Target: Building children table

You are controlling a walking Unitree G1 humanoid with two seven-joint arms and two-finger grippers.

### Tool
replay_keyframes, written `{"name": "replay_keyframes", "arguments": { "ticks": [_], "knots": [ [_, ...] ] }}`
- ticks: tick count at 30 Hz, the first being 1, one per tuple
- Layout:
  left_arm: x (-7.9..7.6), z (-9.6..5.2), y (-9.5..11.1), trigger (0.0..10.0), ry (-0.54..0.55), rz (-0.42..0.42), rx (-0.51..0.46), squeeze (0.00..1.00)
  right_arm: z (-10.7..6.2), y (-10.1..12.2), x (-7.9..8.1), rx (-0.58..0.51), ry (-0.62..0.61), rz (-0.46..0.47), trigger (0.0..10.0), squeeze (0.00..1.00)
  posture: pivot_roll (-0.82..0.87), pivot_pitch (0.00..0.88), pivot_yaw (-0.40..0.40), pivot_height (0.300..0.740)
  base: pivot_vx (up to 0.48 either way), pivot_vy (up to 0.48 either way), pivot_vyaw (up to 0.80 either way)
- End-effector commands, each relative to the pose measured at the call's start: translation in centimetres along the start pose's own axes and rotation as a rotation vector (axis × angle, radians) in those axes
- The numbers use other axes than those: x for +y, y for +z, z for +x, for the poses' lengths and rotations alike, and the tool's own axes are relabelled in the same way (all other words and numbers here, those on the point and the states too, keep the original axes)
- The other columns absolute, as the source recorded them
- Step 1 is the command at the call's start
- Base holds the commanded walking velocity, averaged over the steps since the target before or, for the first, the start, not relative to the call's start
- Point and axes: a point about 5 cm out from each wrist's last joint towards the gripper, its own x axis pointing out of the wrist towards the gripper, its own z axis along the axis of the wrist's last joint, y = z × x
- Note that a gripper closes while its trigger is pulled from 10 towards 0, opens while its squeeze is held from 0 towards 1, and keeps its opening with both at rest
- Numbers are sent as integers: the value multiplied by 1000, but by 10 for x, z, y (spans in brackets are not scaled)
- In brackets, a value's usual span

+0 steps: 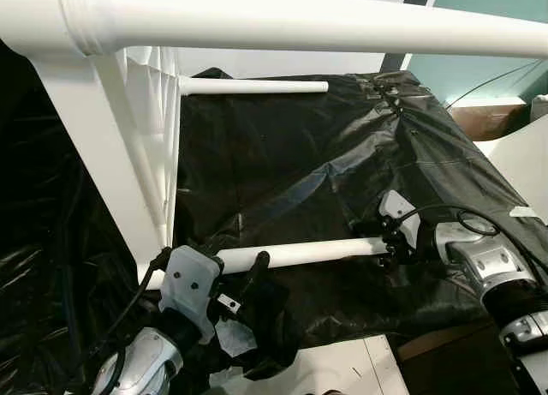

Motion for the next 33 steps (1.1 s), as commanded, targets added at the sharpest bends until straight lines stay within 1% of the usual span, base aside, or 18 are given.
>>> {"name": "replay_keyframes", "arguments": {
  "ticks": [1,4,6,7,11,14,18,23,25,28,29,31,32,33],
  "knots": [
    [-7,1,-3,10000,-152,-3,10,0,-4,-1,-7,11,-45,-6,10000,0,195,54,-69,740,0,0,0],
    [-7,1,-3,10000,-153,-2,9,0,-5,-1,-11,10,-74,1,10000,0,195,54,-69,740,0,0,0],
    [-7,4,-3,10000,-164,-5,0,0,-5,-1,-21,-9,-156,9,10000,0,189,40,-64,740,0,0,0],
    [-7,4,-3,10000,-164,-5,0,0,-5,-1,-21,-9,-156,9,10000,0,189,40,-64,740,0,0,0],
    [-6,6,-1,10000,-179,-7,-7,0,-9,-5,-32,-12,-262,40,10000,0,186,38,-60,740,0,0,0],
    [-6,6,-1,10000,-179,-7,-7,0,-9,-5,-32,-12,-262,40,10000,0,186,38,-60,740,0,0,0],
    [-7,6,-1,10000,-195,-12,-3,0,-14,-9,-39,-17,-319,59,10000,0,180,39,-52,740,0,0,0],
    [-7,5,-2,10000,-203,-10,0,0,-12,-6,-34,-61,-272,17,10000,0,176,47,-50,740,0,0,0],
    [-7,5,-2,10000,-205,-11,1,0,-10,-1,-29,-104,-230,-15,10000,0,176,51,-51,740,0,0,0],
    [-8,5,-2,10000,-207,-18,3,0,-4,11,-19,-222,-208,-98,10000,0,177,56,-54,740,0,0,0],
    [-8,5,-2,10000,-207,-18,3,0,-4,11,-19,-222,-208,-98,10000,0,177,56,-54,740,0,0,0],
    [-9,4,-2,10000,-206,-22,4,0,1,18,-10,-292,-203,-133,10000,0,177,64,-53,740,0,0,0],
    [-9,4,-2,10000,-206,-22,4,0,1,18,-10,-292,-203,-133,10000,0,177,64,-53,740,0,0,0],
    [-9,4,-3,10000,-205,-25,5,0,6,20,-3,-327,-194,-159,10000,0,177,64,-53,740,0,0,0]
  ]
}}
